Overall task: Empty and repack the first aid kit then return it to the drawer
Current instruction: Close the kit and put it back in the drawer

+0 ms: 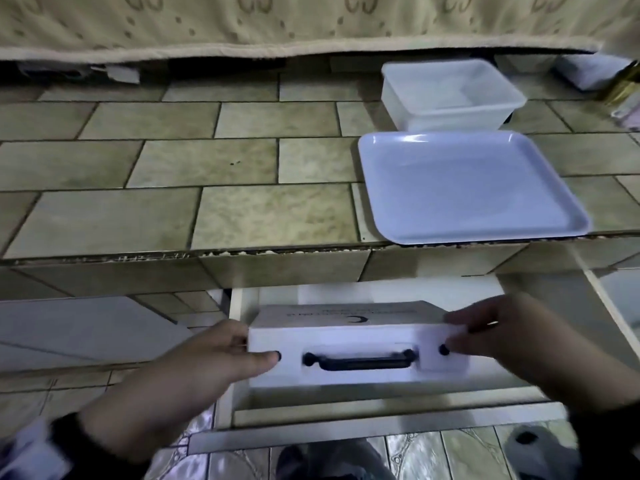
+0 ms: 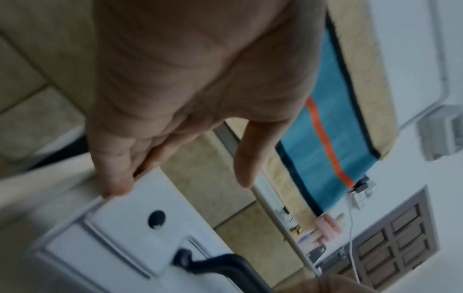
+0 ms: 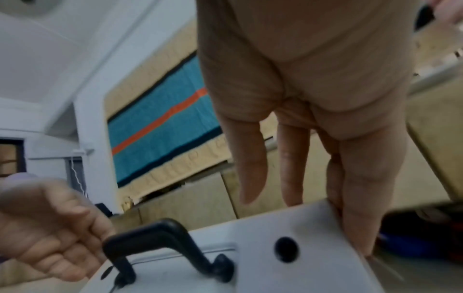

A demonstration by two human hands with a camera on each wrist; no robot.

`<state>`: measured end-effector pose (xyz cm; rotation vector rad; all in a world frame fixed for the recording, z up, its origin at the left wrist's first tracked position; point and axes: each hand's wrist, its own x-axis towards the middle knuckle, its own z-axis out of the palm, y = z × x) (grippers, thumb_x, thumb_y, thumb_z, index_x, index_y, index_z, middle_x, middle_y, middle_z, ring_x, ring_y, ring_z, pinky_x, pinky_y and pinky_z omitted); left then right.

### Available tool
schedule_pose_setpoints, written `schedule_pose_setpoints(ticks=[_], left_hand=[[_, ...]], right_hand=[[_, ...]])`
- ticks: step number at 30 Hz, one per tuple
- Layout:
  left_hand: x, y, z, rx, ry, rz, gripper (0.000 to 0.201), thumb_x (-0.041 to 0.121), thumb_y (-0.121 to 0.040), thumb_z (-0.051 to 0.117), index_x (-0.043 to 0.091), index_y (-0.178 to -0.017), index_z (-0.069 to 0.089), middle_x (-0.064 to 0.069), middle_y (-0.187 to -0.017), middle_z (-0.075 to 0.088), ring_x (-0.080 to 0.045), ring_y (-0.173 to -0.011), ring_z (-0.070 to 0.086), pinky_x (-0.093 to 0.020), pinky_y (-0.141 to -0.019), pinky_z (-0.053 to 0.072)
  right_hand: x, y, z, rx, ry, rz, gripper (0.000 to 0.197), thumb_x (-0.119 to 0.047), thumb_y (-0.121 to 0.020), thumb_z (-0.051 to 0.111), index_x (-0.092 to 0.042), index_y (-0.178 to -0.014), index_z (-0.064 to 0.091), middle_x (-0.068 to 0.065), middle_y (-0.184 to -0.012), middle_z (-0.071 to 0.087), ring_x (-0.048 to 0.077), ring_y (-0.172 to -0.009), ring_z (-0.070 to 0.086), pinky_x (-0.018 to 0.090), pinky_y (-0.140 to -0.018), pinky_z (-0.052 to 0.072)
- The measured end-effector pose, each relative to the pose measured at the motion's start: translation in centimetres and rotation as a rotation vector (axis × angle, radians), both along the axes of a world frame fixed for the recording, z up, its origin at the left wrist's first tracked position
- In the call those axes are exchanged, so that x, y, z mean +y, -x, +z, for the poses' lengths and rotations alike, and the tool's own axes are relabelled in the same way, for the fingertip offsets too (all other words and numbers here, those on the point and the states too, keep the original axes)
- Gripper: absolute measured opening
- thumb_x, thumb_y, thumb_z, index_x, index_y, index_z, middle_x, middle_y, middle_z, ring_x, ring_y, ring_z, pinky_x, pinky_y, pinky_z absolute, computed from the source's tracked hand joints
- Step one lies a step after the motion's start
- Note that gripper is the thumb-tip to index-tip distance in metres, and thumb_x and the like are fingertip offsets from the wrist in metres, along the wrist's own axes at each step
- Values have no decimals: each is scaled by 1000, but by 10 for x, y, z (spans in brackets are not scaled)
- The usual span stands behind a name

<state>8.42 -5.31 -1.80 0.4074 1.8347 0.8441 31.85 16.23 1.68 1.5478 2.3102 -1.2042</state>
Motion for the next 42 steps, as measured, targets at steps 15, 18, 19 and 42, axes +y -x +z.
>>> schedule_pose_setpoints(ticks=[15, 18, 19, 42], left_hand=[[47, -14, -55, 161, 350, -343, 6, 6, -92, 53, 6, -98, 52, -12, -109, 50, -23, -103, 46, -27, -95, 37], [70, -2, -11, 147, 336, -364, 24, 35, -92, 56, 12, -82, 54, -3, -85, 58, -19, -78, 55, -20, -65, 40], [78, 5, 7, 143, 273, -399, 28, 41, -88, 60, 13, -85, 59, 0, -88, 66, -19, -83, 63, -20, -69, 44], [295, 24, 112, 440, -546, -122, 24, 33, -95, 52, 29, -116, 62, 15, -107, 62, 2, -83, 56, -13, -76, 45]], right_hand=[[8, 27, -80, -316, 186, 478, 31, -32, -78, 73, -3, -86, 65, 8, -81, 53, 12, -73, 51, 24, -62, 36], [24, 32, -33, -252, 271, 638, 35, -37, -82, 68, -3, -89, 71, 14, -76, 63, 16, -68, 56, 29, -64, 39], [35, 32, -9, -162, 314, 661, 29, -39, -81, 70, -10, -77, 68, 1, -72, 66, 11, -68, 59, 27, -69, 43], [245, 66, 81, 626, -328, -209, 38, -25, -69, 79, -26, -105, 71, 4, -94, 64, 16, -84, 54, 26, -80, 44]])
